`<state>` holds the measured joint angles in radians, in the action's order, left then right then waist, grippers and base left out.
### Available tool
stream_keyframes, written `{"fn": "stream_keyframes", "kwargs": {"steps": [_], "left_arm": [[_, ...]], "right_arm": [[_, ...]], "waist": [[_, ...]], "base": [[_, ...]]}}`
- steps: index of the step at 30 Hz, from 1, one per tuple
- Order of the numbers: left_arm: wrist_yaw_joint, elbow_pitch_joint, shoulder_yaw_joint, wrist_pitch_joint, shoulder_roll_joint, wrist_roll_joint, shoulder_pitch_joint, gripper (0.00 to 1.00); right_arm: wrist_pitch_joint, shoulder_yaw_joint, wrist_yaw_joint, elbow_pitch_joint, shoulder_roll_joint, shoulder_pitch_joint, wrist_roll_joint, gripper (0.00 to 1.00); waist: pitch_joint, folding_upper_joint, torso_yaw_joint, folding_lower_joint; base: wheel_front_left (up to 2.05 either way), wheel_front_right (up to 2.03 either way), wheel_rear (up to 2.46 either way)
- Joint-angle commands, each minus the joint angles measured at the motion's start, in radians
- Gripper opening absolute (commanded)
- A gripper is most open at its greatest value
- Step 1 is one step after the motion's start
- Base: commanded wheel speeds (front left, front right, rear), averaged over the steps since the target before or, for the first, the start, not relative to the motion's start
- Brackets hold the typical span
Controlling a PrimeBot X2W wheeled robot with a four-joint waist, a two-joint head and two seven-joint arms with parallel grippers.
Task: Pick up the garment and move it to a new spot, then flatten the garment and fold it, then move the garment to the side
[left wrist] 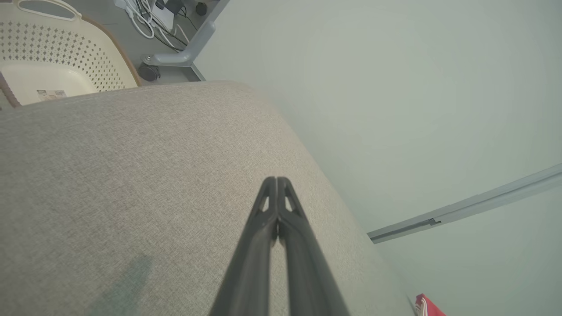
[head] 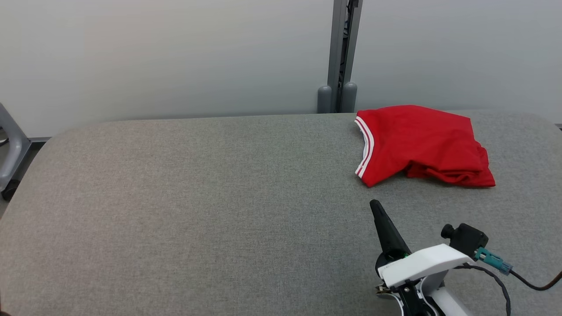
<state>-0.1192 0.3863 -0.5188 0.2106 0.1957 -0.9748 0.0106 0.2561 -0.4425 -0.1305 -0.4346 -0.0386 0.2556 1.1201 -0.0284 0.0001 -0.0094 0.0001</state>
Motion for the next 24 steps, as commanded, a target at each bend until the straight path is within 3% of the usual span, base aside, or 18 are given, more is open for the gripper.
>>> {"fn": "stream_keyframes", "kwargs": {"steps": [1, 24], "left_arm": [[-0.005, -0.005, -0.03, 0.018, 0.017, -0.033, 0.037, 0.0], [-0.008, 0.031, -0.192, 0.165, 0.041, -0.237, 0.102, 0.0]], "right_arm": [[0.004, -0.017, 0.0, 0.004, -0.006, 0.04, 0.047, 0.0], [0.005, -0.127, 0.0, -0.032, -0.009, 0.136, 0.34, 0.0]], "waist": [[0.001, -0.0001, 0.001, 0.0], [0.017, -0.0001, 0.007, 0.0]], "base": [[0.0, 0.0, 0.0], [0.0, 0.0, 0.0]]}}
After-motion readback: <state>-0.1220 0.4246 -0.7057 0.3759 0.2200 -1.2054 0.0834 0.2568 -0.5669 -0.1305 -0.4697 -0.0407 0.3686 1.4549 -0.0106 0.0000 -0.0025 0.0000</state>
